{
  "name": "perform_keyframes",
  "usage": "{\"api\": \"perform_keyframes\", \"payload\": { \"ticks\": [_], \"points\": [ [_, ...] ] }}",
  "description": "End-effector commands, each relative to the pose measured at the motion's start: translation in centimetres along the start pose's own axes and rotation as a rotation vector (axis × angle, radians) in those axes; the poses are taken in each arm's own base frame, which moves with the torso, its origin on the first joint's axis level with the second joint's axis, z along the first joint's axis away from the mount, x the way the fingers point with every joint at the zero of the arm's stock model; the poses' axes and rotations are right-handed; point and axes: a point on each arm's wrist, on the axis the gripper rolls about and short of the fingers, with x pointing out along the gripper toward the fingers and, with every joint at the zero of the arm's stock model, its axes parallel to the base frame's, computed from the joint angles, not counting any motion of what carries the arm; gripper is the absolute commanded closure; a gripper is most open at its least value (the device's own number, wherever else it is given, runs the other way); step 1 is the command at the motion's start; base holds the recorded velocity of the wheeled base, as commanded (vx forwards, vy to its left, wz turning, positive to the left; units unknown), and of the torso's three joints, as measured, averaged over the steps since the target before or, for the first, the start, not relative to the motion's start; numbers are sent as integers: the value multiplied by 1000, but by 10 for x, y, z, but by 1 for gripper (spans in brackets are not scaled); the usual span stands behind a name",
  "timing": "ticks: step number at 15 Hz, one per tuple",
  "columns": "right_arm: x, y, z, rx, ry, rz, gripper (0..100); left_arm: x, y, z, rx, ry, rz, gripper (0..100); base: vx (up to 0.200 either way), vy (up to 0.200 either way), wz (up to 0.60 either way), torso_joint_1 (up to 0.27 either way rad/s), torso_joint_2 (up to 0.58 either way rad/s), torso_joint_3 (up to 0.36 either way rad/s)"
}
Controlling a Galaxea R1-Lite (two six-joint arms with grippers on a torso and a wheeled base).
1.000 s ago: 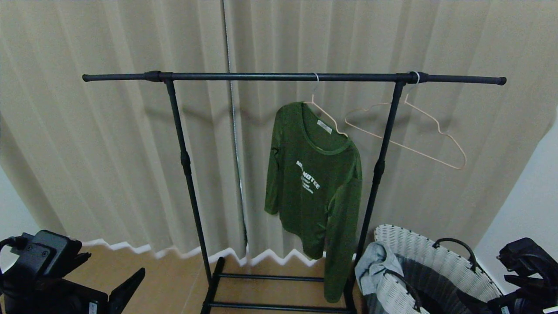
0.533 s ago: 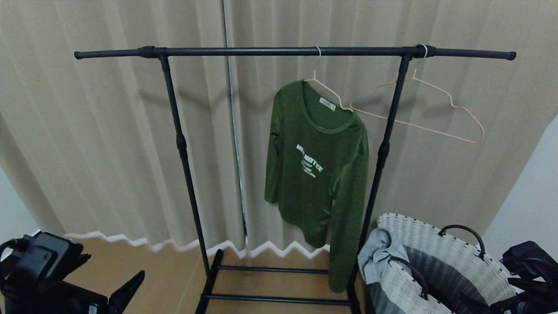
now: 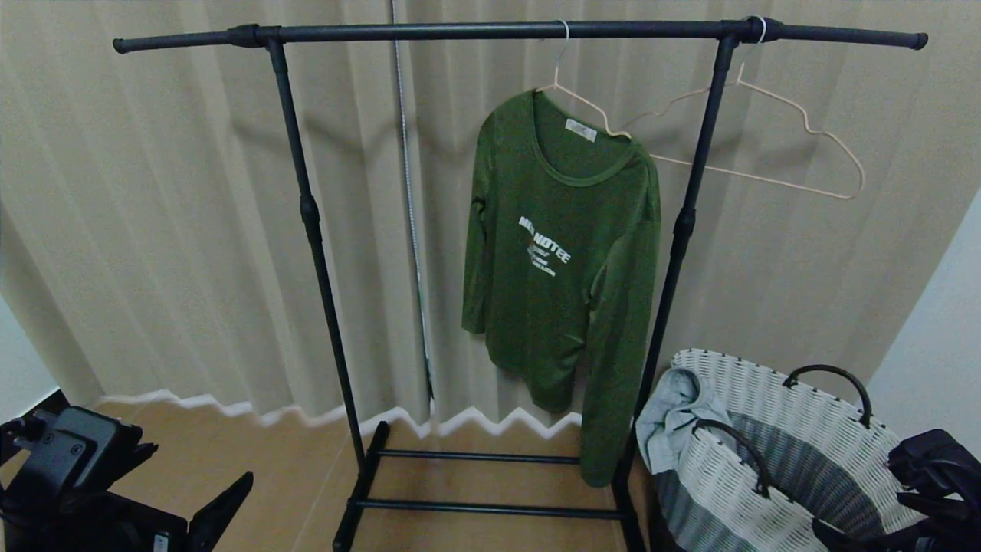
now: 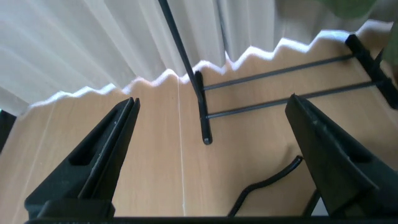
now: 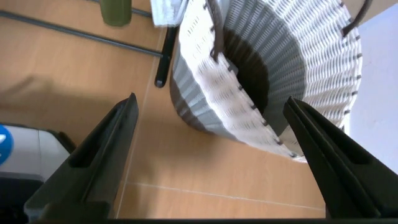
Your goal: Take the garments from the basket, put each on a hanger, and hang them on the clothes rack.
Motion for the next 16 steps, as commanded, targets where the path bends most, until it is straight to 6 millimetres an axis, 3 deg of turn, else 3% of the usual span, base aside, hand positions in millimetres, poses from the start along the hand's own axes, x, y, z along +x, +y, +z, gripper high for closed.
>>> {"api": "perform_keyframes", "payload": {
  "ticks": [1,7,16],
  "points": [
    [0,0,0,0,1,1,0,0,0,0,1,0,0,0,0,0,0,-129,456,320],
    [-4,0,-2,3,-18,3,0,2,0,5,-8,-13,0,0,0,0,0,-22,107,69],
    [-13,0,-5,5,-62,-1,0,0,1,5,-7,-22,0,0,200,0,0,0,3,5]
  ]
}}
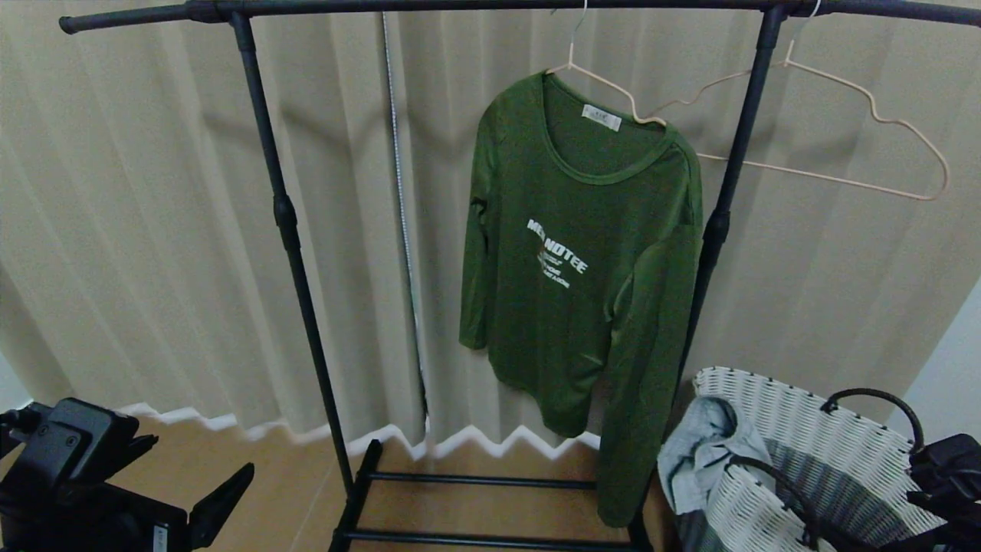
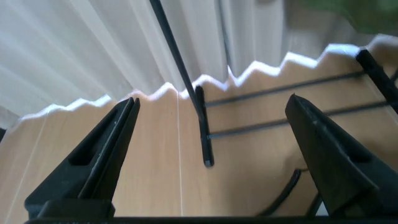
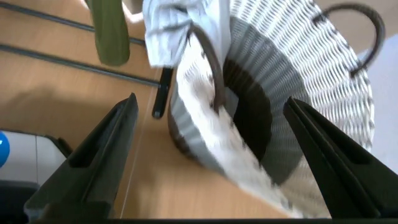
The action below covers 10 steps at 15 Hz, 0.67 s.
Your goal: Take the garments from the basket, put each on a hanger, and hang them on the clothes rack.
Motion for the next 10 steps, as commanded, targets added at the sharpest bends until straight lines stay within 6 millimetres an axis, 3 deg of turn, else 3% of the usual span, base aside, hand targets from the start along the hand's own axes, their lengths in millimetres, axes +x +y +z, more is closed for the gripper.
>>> {"api": "perform_keyframes", "payload": {
  "ticks": [1,4,7,10],
  "points": [
    [-1,0,-1,-1,-1,0,0,0,0,0,0,-1,1,0,200,0,0,2,2,-7],
    [-2,0,-2,-3,5,-1,0,0,0,0,0,-3,1,0,200,0,0,1,1,2],
    [1,2,0,-69,7,16,0,-5,1,1,-7,-44,9,0,0,0,0,0,0,0],
    [19,1,14,-219,47,29,0,-9,2,2,-8,-60,10,0,0,0,0,0,0,0]
  ]
}}
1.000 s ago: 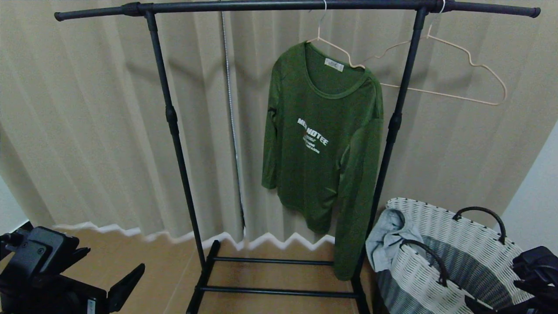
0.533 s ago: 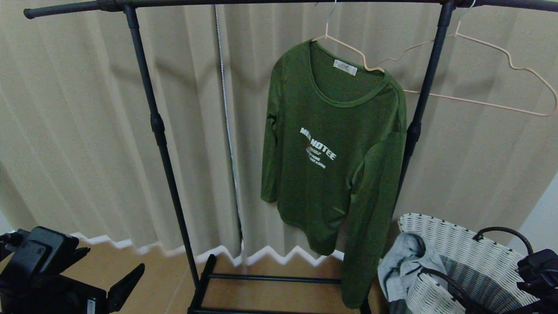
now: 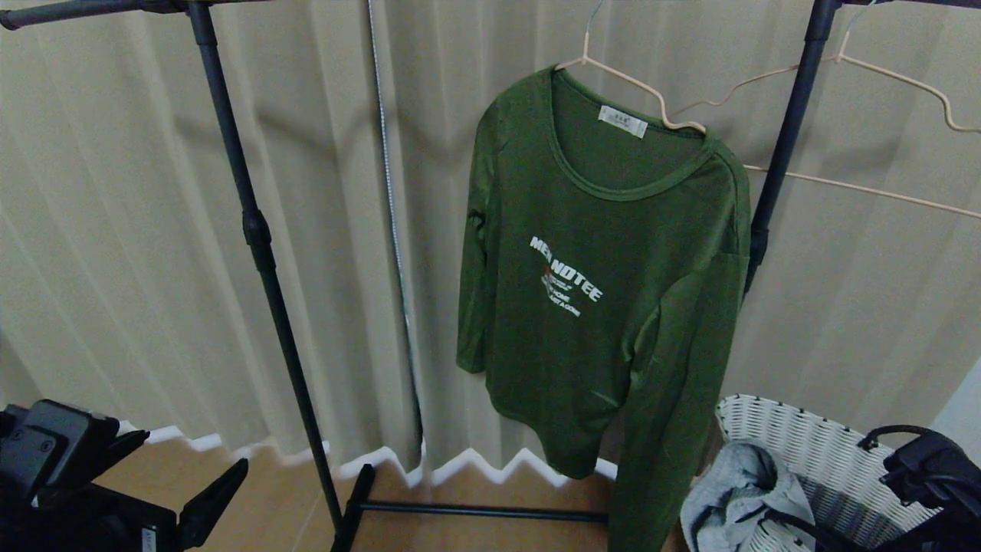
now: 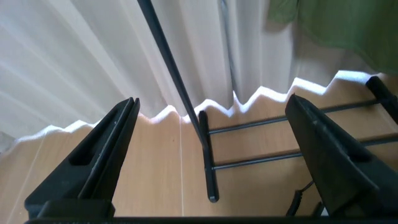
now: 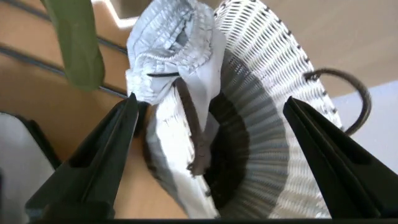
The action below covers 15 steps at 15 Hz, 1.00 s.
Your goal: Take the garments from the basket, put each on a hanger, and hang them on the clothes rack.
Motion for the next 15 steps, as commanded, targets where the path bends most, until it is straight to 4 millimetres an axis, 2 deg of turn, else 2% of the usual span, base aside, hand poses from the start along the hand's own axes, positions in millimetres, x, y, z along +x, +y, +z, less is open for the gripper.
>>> {"api": "perform_keyframes", "payload": {
  "ticks": [1,3,5,7,11,15],
  "points": [
    [25,-2,12,-49,74,33,0,-2,0,1,-2,-12,3,0,0,0,0,0,0,0],
    [47,-5,25,-58,101,46,0,-2,1,1,-1,-16,4,0,0,0,0,0,0,0],
    [82,-7,38,-67,148,64,0,-3,1,1,-2,-18,4,0,0,0,0,0,0,0],
    [106,-8,46,-81,174,61,0,-2,1,1,-1,-15,3,0,0,0,0,0,0,0],
    [134,-11,52,-88,223,4,0,-2,1,1,-1,-13,3,0,0,0,0,0,0,0],
    [148,-11,48,-92,265,-14,0,-2,1,1,-1,-13,3,0,0,0,0,0,0,0]
  ]
}}
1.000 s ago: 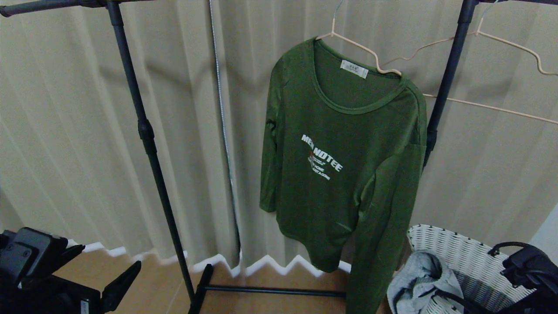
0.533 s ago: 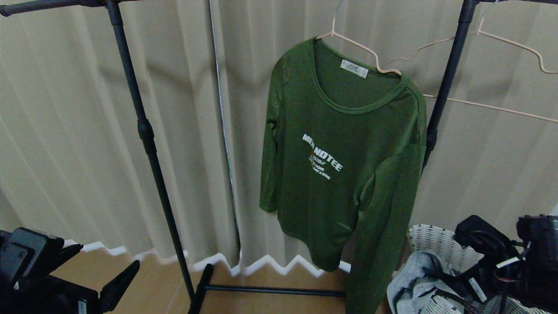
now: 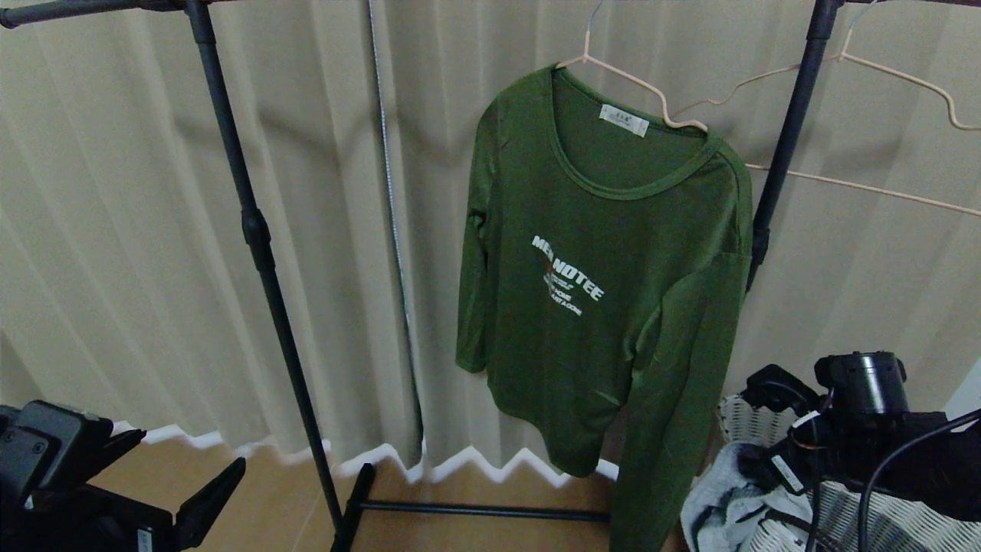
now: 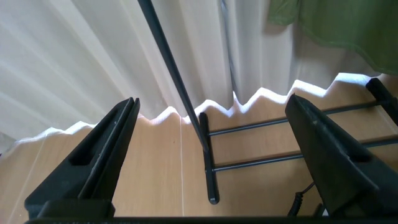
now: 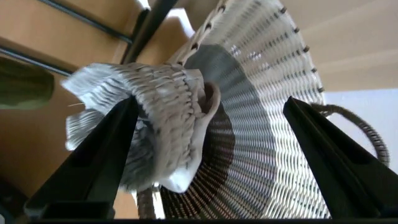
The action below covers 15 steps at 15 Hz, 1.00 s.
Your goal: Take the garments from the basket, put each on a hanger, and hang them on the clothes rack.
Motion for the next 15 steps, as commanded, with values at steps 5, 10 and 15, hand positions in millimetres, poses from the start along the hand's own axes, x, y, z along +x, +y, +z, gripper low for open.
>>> {"api": "perform_keyframes", "payload": {
  "ticks": [5,10,15],
  "points": [
    [11,2,-1,6,-3,-30,100,0,0,0,0,1,0,0,0,0,0,0,0,0],
    [-6,2,-9,37,-142,-90,100,0,0,-3,0,13,5,0,0,0,0,0,0,0],
    [-38,-9,6,89,-394,-178,100,-3,1,-5,-7,10,11,0,0,0,0,0,0,0]
  ]
}}
